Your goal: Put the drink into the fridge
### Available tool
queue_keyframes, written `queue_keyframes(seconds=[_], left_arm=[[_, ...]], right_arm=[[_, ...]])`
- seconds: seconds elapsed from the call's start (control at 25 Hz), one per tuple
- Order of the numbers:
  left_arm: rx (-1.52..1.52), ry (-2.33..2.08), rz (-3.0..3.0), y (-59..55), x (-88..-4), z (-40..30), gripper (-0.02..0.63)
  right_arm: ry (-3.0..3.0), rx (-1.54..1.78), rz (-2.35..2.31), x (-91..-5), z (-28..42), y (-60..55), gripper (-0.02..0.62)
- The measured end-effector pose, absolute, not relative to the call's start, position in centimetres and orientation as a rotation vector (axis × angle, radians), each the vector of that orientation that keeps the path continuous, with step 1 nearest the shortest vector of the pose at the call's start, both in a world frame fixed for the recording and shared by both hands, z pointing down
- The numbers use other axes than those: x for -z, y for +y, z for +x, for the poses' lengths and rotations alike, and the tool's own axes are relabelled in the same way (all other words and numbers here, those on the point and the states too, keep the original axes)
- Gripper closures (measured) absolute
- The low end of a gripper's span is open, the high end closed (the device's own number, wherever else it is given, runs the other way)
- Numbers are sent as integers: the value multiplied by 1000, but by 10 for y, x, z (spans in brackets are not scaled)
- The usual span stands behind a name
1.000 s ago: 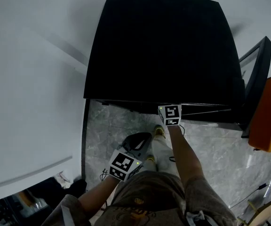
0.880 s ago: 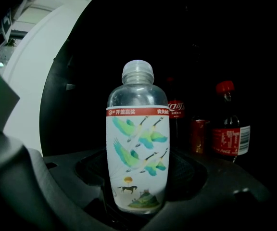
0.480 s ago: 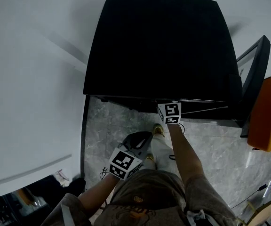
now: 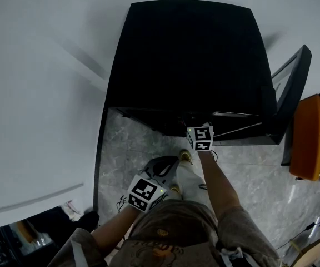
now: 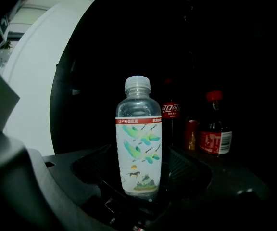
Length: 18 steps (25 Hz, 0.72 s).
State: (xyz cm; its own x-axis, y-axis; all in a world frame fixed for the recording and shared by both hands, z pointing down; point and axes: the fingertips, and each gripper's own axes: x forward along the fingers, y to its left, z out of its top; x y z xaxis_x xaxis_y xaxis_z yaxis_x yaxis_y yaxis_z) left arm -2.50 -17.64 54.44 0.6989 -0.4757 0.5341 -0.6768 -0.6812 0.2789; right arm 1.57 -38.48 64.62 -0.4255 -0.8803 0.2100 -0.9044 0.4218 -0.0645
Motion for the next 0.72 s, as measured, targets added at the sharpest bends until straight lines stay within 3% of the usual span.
queue_keyframes(seconds=[0.72], left_arm=[[-524,-931,2448,-151,-512,-29,604]], right_arm=[[-2573,-308,1468,-604,18,-309,250]])
